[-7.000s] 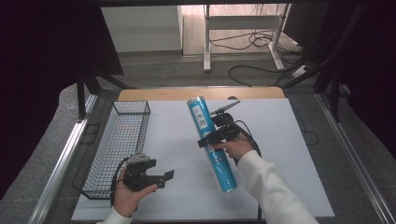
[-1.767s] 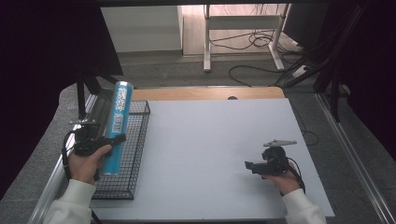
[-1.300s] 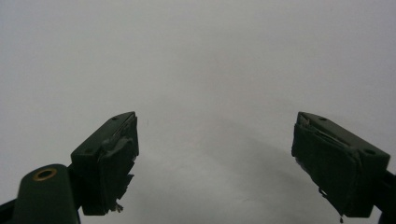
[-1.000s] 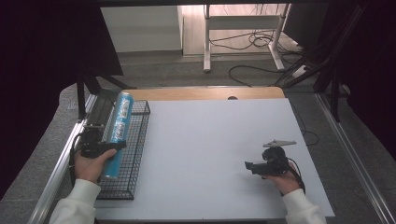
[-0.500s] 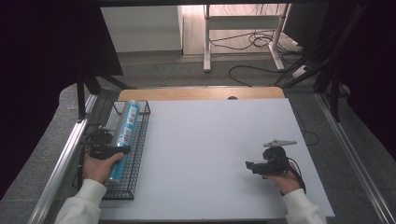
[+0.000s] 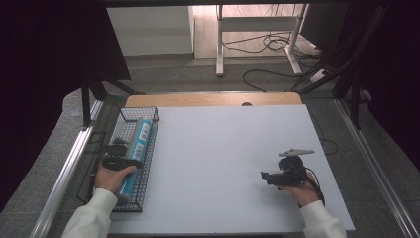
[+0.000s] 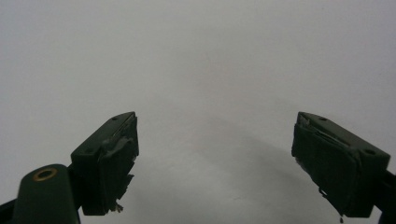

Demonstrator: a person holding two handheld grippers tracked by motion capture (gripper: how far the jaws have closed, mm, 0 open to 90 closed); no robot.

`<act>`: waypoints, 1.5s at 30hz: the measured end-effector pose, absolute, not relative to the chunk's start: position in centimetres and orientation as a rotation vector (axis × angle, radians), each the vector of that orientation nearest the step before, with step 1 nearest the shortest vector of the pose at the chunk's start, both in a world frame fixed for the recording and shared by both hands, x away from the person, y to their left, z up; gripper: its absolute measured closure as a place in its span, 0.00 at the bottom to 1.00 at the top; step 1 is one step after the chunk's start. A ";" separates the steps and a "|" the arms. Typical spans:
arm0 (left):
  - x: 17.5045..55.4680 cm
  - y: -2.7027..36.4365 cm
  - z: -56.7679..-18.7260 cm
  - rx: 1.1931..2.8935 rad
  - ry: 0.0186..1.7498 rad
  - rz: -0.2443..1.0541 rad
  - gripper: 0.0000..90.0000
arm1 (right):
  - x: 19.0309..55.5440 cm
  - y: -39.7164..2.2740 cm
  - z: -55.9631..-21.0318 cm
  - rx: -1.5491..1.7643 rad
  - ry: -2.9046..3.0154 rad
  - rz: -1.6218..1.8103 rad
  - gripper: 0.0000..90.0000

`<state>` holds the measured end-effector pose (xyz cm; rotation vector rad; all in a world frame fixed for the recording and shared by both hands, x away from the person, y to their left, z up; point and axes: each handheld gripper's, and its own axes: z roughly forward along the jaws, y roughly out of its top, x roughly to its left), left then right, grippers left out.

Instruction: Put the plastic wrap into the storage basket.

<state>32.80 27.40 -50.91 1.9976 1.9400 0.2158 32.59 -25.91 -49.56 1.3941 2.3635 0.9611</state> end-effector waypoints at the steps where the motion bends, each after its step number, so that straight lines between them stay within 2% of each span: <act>1: 32.9 27.5 -50.9 1.993 1.950 0.200 0.35 | 32.6 -25.9 -49.6 1.399 2.360 0.963 0.17; 4: 32.7 27.6 -50.1 1.929 1.937 0.204 0.30 | 32.6 -26.0 -49.6 1.400 2.363 0.958 0.17; 11: 32.0 27.0 -47.9 1.934 1.856 0.304 0.21 | 32.5 -25.8 -49.7 1.397 2.366 0.950 0.17; 15: 31.3 27.2 -46.3 1.936 1.788 0.387 0.20 | 32.5 -25.8 -49.7 1.388 2.369 0.951 0.17; 20: 30.0 27.3 -44.3 1.897 1.671 0.401 0.21 | 32.5 -25.9 -49.7 1.374 2.362 0.979 0.17; 23: 28.3 26.6 -42.8 1.851 1.544 0.408 0.22 | 32.3 -25.9 -49.5 1.354 2.360 0.995 0.17; 27: 26.7 25.0 -42.8 1.860 1.427 0.380 0.23 | 32.0 -25.9 -49.4 1.321 2.366 1.009 0.17; 34: 25.2 22.4 -43.9 1.871 1.319 0.327 0.23 | 31.7 -25.7 -49.1 1.288 2.358 1.025 0.17; 38: 24.6 19.7 -45.2 1.953 1.250 0.276 0.23 | 31.6 -25.6 -49.0 1.275 2.354 1.033 0.16; 45: 24.4 15.7 -47.5 2.059 1.184 0.276 0.23 | 31.2 -25.8 -48.9 1.264 2.357 1.094 0.15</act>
